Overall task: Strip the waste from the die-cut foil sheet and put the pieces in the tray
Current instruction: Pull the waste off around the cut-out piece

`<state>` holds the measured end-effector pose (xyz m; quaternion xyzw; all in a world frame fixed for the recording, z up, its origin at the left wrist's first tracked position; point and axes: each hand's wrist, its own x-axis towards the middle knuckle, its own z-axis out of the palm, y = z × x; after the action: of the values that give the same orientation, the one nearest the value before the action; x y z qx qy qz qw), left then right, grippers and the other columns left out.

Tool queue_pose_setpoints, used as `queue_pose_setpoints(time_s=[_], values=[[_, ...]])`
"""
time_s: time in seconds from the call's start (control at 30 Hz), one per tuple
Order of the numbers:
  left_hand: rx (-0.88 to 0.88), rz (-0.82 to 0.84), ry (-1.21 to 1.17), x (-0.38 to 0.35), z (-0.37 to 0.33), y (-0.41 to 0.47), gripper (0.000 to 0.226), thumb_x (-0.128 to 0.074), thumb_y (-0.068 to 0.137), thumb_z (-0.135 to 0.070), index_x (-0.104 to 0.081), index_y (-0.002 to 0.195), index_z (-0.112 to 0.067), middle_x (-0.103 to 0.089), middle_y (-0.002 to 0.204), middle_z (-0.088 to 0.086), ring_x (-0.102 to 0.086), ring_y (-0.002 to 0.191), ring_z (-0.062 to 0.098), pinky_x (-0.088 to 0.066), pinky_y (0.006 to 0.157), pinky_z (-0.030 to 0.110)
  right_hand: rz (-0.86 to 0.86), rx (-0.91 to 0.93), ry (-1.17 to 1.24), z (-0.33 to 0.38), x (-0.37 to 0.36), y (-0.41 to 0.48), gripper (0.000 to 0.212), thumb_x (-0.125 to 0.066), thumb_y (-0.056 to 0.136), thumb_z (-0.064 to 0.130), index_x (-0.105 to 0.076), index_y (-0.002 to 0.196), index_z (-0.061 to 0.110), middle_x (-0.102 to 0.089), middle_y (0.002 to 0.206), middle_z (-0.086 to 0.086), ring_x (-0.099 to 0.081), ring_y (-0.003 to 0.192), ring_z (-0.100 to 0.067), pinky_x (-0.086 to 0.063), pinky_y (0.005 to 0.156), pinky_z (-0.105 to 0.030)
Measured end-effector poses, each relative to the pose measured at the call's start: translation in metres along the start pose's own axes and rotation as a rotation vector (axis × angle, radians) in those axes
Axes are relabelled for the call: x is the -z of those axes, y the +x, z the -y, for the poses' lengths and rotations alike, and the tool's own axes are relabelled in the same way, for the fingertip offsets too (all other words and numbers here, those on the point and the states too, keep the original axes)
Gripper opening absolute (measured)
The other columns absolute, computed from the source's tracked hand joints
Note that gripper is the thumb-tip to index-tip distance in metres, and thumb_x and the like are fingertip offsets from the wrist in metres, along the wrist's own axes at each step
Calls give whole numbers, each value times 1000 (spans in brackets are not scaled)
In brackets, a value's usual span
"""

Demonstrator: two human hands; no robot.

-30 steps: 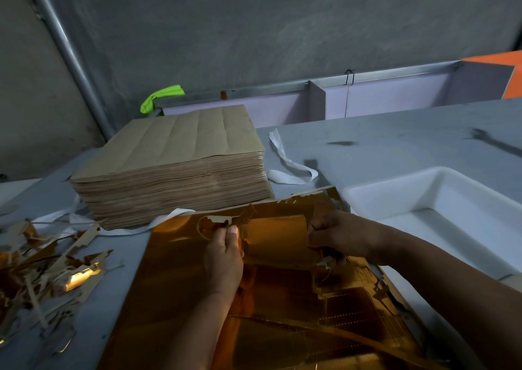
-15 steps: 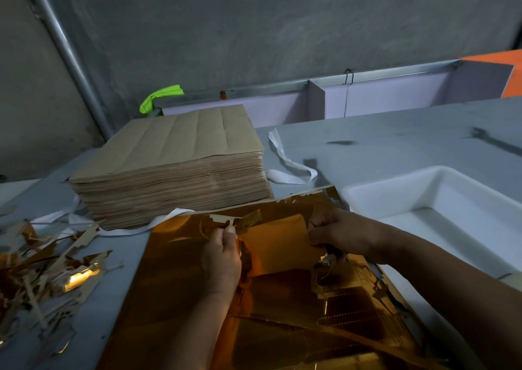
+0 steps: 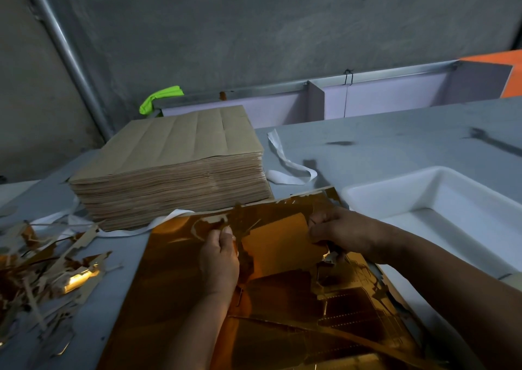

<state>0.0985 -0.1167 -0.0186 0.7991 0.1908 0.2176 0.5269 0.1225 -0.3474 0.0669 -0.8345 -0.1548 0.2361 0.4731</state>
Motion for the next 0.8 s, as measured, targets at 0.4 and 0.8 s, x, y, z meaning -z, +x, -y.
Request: queue_pose_setpoints(time_s=[0.4, 0.8], values=[[43, -38, -109, 1, -7, -4, 27, -38, 103, -40, -58, 110, -24, -58, 84, 0, -55, 73, 11, -40, 58, 24, -40, 16, 126, 0, 1, 1, 15, -56, 96, 20, -58, 81, 19, -60, 80, -5, -61, 56, -12, -46, 50, -21], [-11, 83, -139, 2, -15, -12, 14, -49, 98, -40, -58, 89, -34, -47, 126, -5, -54, 109, 16, -47, 83, 32, 7, 29, 46, -4, -1, 3, 17, -54, 100, 28, -58, 89, 16, -63, 89, -5, -67, 72, -13, -50, 59, -23]])
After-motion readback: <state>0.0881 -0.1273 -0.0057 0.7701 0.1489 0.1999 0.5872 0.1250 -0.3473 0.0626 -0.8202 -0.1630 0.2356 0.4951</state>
